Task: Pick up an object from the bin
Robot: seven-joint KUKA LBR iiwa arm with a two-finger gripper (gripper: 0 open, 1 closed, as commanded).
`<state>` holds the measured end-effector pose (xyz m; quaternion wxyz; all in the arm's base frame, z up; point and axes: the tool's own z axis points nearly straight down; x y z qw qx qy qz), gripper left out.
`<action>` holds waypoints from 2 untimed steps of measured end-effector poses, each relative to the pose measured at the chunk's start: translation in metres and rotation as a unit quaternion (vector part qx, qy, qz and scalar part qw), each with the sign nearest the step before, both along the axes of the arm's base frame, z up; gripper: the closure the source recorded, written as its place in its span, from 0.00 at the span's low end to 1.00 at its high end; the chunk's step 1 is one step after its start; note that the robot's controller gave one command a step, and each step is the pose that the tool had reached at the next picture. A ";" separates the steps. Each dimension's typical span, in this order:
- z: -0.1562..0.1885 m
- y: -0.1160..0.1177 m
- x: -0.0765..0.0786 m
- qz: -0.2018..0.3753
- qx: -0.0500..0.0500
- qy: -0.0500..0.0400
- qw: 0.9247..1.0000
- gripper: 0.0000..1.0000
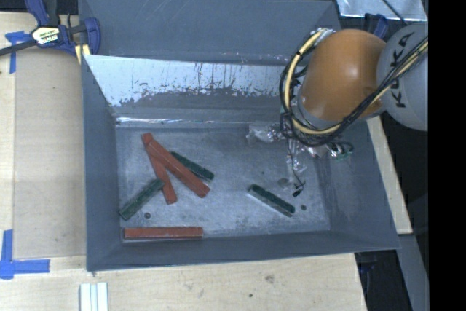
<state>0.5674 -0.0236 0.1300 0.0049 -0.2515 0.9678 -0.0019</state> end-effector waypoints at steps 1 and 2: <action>-0.060 -0.019 -0.071 0.003 0.001 0.003 1.000 0.00; -0.060 -0.019 -0.071 0.005 0.001 0.003 1.000 1.00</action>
Offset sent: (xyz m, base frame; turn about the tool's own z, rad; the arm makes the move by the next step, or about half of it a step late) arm -0.0717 -0.0188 -0.0600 -0.0094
